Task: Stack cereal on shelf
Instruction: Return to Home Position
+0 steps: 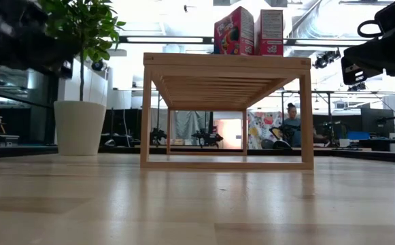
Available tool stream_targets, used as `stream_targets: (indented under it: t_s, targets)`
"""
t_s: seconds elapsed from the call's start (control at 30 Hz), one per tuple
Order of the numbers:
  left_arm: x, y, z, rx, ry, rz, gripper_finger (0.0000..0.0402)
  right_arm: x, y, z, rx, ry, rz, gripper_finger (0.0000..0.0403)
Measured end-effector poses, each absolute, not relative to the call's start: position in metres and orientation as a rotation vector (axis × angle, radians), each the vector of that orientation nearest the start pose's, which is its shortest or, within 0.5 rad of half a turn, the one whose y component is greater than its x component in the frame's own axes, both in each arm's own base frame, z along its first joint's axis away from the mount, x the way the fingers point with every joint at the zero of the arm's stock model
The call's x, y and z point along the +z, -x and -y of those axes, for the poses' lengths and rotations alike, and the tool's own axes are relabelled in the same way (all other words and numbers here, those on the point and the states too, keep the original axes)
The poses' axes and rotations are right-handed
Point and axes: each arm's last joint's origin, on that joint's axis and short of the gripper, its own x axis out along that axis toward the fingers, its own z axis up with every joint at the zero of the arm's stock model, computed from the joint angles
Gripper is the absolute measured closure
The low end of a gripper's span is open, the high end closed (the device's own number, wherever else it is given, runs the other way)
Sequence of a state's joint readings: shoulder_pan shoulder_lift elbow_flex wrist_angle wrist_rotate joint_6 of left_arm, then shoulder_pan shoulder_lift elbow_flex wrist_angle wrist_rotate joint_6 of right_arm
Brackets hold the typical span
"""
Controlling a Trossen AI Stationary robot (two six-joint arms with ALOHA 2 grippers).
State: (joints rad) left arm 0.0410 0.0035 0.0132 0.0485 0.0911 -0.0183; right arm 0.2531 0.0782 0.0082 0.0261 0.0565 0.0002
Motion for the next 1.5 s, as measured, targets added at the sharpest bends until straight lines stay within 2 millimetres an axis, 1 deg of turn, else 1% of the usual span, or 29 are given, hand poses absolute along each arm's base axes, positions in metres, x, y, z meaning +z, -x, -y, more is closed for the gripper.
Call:
stream_targets:
  t_s: [0.03,0.23,0.3,0.53,1.5]
  targets:
    - [0.1689,-0.097,-0.0011,-0.058,0.013,0.021,0.0401,0.1626,-0.0991,-0.024,0.197,0.007,-0.044,0.0402]
    - [0.1704,-0.0969,0.0006,-0.092,0.012,0.035,0.0401,0.1625,-0.0992,-0.024,0.197,0.007,-0.045,0.0402]
    - [0.1707,-0.0968,0.0008,-0.094,0.035,0.038,0.0401,0.1626,-0.0991,-0.024,0.197,0.007,-0.044,0.0402]
    - [0.1698,-0.0975,0.0008,-0.094,0.057,0.026,0.0401,0.1626,-0.0991,-0.024,0.197,0.007,-0.044,0.0402]
    - [0.1699,-0.0975,0.0007,-0.092,0.057,0.026,0.0401,0.1626,-0.0991,-0.024,0.197,0.007,-0.043,0.0402]
